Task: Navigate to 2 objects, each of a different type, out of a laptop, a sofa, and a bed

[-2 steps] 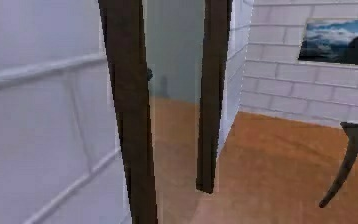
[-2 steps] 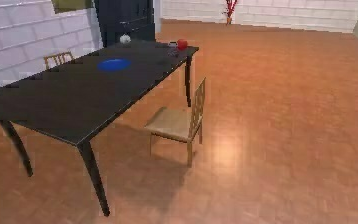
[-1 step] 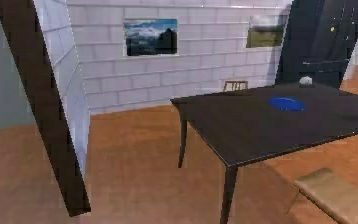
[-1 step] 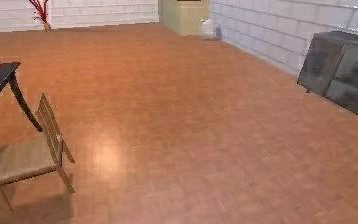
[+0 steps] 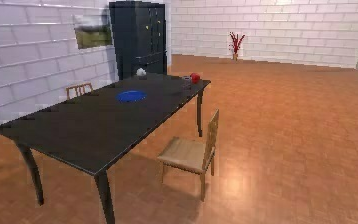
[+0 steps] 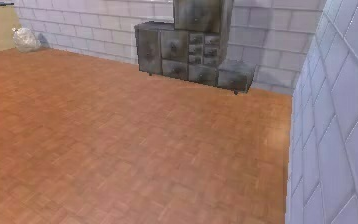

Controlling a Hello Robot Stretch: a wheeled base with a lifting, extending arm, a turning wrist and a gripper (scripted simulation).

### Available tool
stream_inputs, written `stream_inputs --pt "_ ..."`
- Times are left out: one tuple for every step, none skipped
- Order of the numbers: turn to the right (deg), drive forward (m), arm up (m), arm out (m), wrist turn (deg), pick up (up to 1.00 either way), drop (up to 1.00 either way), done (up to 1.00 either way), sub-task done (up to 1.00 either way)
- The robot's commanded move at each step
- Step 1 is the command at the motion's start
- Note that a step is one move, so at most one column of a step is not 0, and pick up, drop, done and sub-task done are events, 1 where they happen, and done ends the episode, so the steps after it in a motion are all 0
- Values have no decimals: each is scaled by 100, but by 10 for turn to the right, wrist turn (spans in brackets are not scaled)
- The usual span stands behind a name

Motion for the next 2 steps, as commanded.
stream_inputs --pt "240 0 0 0 0 0 0 0 0" --pt "30 0 0 0 0 0 0 0 0"
